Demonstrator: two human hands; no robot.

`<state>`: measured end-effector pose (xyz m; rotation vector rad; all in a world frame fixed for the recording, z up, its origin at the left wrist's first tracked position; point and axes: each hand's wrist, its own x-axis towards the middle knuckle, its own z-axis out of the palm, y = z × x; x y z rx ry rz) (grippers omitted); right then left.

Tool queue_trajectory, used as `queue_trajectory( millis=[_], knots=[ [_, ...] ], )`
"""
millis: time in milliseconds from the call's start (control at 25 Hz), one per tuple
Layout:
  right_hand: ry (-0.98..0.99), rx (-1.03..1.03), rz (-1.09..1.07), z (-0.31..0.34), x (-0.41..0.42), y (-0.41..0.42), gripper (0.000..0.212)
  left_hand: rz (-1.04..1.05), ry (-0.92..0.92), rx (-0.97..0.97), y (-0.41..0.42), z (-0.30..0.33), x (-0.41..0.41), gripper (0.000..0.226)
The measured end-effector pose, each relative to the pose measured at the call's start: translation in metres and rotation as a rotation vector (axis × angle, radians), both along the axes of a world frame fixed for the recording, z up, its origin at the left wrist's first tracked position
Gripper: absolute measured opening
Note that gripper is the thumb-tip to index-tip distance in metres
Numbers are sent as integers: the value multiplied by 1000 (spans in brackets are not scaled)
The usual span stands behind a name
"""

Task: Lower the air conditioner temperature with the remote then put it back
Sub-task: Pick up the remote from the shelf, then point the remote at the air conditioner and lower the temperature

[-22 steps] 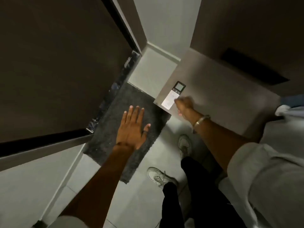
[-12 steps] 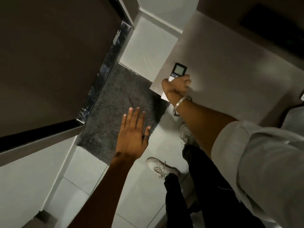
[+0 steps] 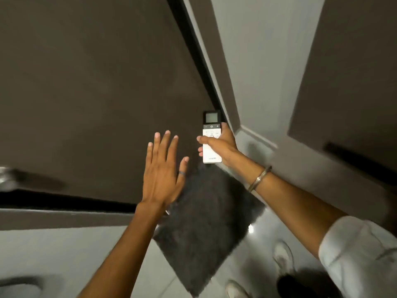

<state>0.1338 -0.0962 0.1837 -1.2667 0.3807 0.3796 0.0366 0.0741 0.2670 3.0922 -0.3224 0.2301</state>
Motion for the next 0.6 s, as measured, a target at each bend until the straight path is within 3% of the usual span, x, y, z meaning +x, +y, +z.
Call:
queue_trajectory(
  millis=[160,280,440,600],
  knots=[
    [-477,126,224,208,9,38,59,35,-404,76,42,183,3,66],
    [-769,210,333,348,-19,64,48,111,-775,111,75,314,-26,69],
    [-998,375,424,470,-60,81,42,198,-1087,122,103,425,-64,70],
    [-1129,470,530,559,-105,95,40,243,-1239,182,123,500,-101,71]
  ],
)
